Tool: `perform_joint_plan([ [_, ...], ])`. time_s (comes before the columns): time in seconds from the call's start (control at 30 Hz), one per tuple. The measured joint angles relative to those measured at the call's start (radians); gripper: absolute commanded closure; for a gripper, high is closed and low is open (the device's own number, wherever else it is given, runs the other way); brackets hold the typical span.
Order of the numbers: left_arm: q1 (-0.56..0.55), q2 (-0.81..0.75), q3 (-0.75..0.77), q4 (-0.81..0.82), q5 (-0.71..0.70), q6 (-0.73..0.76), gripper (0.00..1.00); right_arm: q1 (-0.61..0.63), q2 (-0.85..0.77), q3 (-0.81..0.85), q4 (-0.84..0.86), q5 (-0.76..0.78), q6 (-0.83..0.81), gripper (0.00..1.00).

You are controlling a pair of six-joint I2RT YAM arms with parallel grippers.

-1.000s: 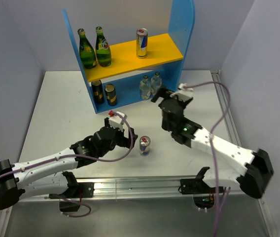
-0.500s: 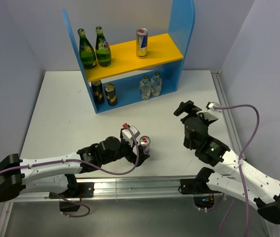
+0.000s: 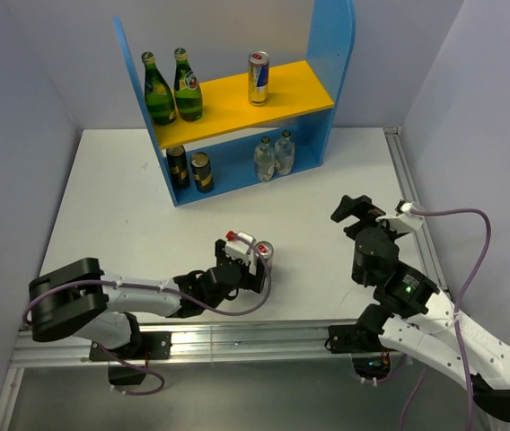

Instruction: Place and organize the beverage onto the shelf

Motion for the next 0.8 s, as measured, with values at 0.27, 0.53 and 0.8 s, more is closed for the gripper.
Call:
perform_joint_plan([
  [0.27, 0.0, 0.161, 0.06, 0.124, -0.077, -0.005, 0.12, 0.0, -0.007, -0.025, -0.024, 0.0, 0.006, 0.0],
  [0.53, 0.001, 0.25, 0.131, 0.192, -0.142, 0.004, 0.68, 0.0, -0.011, -0.035, -0.024, 0.0, 0.006, 0.0],
  [0.8, 0.039, 0.301, 0.251, 0.108, -0.165, 0.055, 1.0, 0.0, -0.033, -0.039, -0.024, 0.0, 0.006, 0.0],
])
